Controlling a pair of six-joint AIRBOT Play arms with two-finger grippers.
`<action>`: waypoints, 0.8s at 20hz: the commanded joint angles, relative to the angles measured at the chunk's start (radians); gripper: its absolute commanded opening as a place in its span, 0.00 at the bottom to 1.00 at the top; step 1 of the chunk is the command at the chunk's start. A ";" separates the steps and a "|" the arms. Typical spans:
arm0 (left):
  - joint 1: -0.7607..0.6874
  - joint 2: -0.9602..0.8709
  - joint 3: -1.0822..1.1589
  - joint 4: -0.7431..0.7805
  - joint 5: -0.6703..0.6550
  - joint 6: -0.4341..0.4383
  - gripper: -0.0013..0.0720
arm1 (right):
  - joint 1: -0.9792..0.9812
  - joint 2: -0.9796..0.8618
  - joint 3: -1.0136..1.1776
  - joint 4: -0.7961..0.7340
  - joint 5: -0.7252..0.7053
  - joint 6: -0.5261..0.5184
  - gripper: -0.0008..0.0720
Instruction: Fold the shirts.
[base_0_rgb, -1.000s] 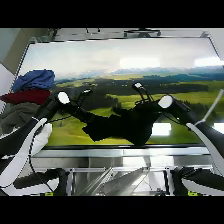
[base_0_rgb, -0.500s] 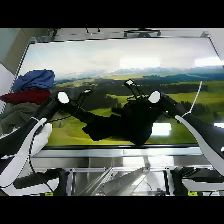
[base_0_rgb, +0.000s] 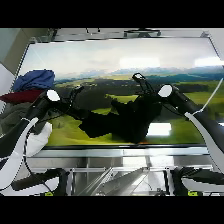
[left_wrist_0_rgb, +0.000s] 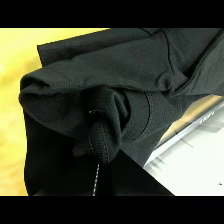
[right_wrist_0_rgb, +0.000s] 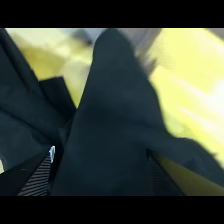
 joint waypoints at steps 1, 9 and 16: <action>0.005 0.002 0.000 -0.004 -0.002 0.010 0.05 | 0.050 -0.066 0.001 -0.004 -0.016 0.004 0.90; 0.005 0.002 0.000 -0.004 0.008 0.020 0.05 | 0.117 -0.140 0.003 -0.008 -0.096 -0.002 0.19; 0.062 0.141 0.057 -0.007 -0.115 0.018 0.05 | 0.063 0.178 0.100 -0.301 0.063 0.183 0.04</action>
